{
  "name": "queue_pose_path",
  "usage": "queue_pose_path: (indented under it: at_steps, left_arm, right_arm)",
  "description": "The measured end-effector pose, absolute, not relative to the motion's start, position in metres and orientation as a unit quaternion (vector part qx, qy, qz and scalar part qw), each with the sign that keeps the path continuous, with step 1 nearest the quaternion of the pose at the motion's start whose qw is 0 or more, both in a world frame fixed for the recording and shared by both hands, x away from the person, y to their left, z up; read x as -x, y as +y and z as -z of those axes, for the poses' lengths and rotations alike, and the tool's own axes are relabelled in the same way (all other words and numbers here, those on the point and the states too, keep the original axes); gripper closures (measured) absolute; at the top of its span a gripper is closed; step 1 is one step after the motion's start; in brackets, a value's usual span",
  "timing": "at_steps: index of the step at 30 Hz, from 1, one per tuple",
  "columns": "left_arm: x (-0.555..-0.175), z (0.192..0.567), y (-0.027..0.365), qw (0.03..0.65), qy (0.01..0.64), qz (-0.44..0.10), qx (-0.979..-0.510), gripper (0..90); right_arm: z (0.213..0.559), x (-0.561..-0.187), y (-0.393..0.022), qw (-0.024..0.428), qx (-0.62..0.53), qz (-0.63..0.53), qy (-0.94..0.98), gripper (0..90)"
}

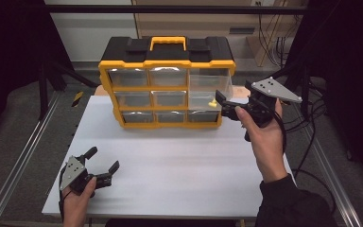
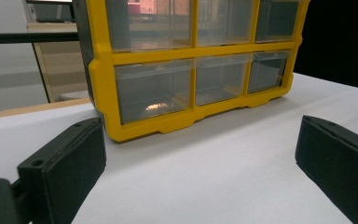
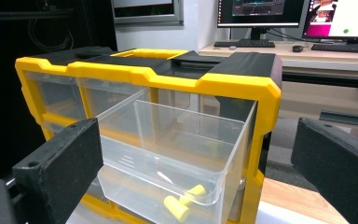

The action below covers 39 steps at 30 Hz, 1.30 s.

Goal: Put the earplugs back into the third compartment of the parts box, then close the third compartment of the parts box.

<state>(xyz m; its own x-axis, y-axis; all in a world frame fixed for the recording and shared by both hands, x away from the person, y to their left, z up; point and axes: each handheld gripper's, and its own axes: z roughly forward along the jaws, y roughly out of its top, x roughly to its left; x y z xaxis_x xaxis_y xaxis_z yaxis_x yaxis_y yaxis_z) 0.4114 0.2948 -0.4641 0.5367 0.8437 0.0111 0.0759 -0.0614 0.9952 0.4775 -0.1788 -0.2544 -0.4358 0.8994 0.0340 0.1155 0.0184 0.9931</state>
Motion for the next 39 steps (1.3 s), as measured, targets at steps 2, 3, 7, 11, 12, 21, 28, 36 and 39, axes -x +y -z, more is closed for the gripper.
queue_pose_path:
  at_steps: [2, 3, 7, 11, 12, 21, 28, 36, 39]
  left_arm:
    - [-0.411, 0.464, 0.295, 0.588, 0.353, -0.327, -0.650, 1.4]
    - [-0.412, 0.464, 0.295, 0.588, 0.353, -0.326, -0.651, 1.4]
    - [-0.411, 0.464, 0.295, 0.588, 0.352, -0.326, -0.651, 1.4]
    - [-0.411, 0.464, 0.295, 0.589, 0.353, -0.326, -0.650, 1.4]
    - [-0.411, 0.464, 0.295, 0.589, 0.353, -0.326, -0.650, 1.4]
    - [-0.412, 0.465, 0.295, 0.588, 0.354, -0.325, -0.650, 1.4]
    - [-0.412, 0.466, 0.294, 0.585, 0.356, -0.325, -0.652, 1.4]
    - [-0.411, 0.466, 0.293, 0.583, 0.355, -0.325, -0.655, 1.3]
    - [-0.410, 0.466, 0.293, 0.584, 0.354, -0.326, -0.654, 1.3]
  right_arm:
    - [0.256, -0.476, -0.179, 0.342, -0.408, -0.571, 0.625, 2.4]
    - [0.258, -0.475, -0.180, 0.342, -0.408, -0.571, 0.625, 2.5]
    - [0.263, -0.472, -0.182, 0.336, -0.413, -0.575, 0.621, 2.7]
    - [0.268, -0.467, -0.185, 0.338, -0.417, -0.575, 0.617, 2.7]
    - [0.270, -0.466, -0.186, 0.337, -0.418, -0.575, 0.617, 2.7]
    - [0.291, -0.457, -0.186, 0.334, -0.423, -0.568, 0.622, 3.0]
    - [0.306, -0.452, -0.188, 0.329, -0.429, -0.564, 0.624, 3.3]
    - [0.324, -0.443, -0.187, 0.318, -0.442, -0.554, 0.629, 4.1]
    - [0.330, -0.442, -0.183, 0.314, -0.444, -0.549, 0.635, 5.8]
